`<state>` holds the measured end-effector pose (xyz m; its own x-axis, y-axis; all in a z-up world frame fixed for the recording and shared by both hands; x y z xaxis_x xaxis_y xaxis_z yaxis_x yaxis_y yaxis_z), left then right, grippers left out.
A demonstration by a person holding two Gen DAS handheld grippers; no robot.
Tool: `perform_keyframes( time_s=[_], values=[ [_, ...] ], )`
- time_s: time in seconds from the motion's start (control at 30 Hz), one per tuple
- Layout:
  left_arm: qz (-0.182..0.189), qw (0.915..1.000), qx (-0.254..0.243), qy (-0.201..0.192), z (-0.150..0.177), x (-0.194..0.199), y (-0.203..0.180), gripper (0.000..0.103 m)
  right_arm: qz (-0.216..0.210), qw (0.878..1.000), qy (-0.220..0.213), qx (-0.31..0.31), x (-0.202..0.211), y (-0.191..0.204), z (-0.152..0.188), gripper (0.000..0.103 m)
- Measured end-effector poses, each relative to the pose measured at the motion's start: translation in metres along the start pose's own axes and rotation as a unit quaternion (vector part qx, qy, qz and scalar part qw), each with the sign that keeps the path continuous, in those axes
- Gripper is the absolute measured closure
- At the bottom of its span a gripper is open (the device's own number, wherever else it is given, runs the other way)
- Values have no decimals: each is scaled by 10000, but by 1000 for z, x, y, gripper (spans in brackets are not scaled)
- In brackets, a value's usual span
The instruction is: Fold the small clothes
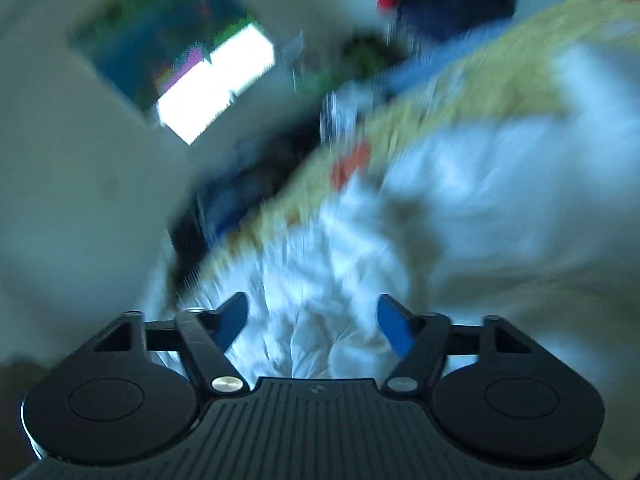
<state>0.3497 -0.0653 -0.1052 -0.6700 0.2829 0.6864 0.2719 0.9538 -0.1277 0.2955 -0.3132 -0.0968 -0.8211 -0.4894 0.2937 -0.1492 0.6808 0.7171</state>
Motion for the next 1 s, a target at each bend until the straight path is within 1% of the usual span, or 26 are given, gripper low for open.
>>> perform_keyframes(
  time_s=[0.07, 0.17, 0.2, 0.3, 0.37, 0.4, 0.43, 0.5, 0.57, 0.6, 0.67, 0.73, 0.8, 0.87, 0.93, 0.97, 1.0],
  values=[
    [4, 10000, 16, -11, 0, 0, 0, 0, 185, 9971, -662, -339, 50, -31, -18, 15],
    [-42, 10000, -11, -9, 0, 0, -1, 0, 542, 9837, -1385, -1007, 114, -92, -51, 18],
    [-51, 10000, -13, -8, -1, 0, -1, 0, 650, 9767, -1595, -1278, 134, -115, -65, 19],
    [-63, 10000, -4, -15, 0, 0, -1, 0, 754, 9534, -2067, -2064, 177, -178, -102, 19],
    [-75, 10000, -11, -13, -1, 0, -1, 0, 918, 9345, -2280, -2576, 199, -219, -124, 21],
    [-78, 10000, -11, -13, -1, -1, -1, 0, 1006, 9272, -2360, -2729, 207, -235, -131, 22],
    [-76, 10000, -6, -13, -1, -1, 0, 0, 1079, 9235, -2365, -2820, 211, -248, -138, 23],
    [-83, 10000, -10, -13, -1, -1, -1, 0, 1233, 9212, -2295, -2891, 217, -269, -148, 29],
    [-84, 10000, -14, -10, -1, -1, 0, 0, 1543, 9187, -2150, -2931, 214, -286, -151, 31],
    [-95, 10000, -18, -9, -1, -1, -1, 0, 1667, 9193, -2094, -2886, 210, -290, -151, 37],
    [-113, 9999, -24, -5, -1, -1, 0, 0, 1925, 9207, -1961, -2772, 205, -293, -153, 45],
    [-112, 9999, -23, -8, -1, -1, 0, 0, 1937, 9245, -1918, -2663, 204, -296, -152, 44],
    [-102, 9999, -16, -8, -1, -1, 0, 0, 2024, 9277, -1883, -2510, 200, -302, -156, 48],
    [-98, 10000, -9, -8, -1, -1, 0, 0, 2158, 9283, -1801, -2433, 196, -306, -164, 48],
    [-102, 9999, -15, -6, -1, -1, 0, 0, 2195, 9286, -1758, -2421, 189, -309, -171, 48],
    [-103, 9999, -15, -6, -1, -1, 0, 0, 2234, 9280, -1768, -2401, 185, -311, -175, 51],
    [-102, 9999, -13, -7, -1, -1, 0, 0, 2311, 9265, -1764, -2390, 183, -311, -176, 73]
  ],
)
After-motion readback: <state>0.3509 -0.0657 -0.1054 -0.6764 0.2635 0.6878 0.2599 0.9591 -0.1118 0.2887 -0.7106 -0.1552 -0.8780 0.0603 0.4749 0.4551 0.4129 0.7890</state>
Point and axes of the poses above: each gripper's, at about its wrist camera, not at the fingertips, and x roughly against the way its jaws point, y to its left, z to its underside, the point moved 8 cm from there along -x, roughly the way its jaws point, and after that the axes turned 6 degrees about y, right-handed, at the moved point
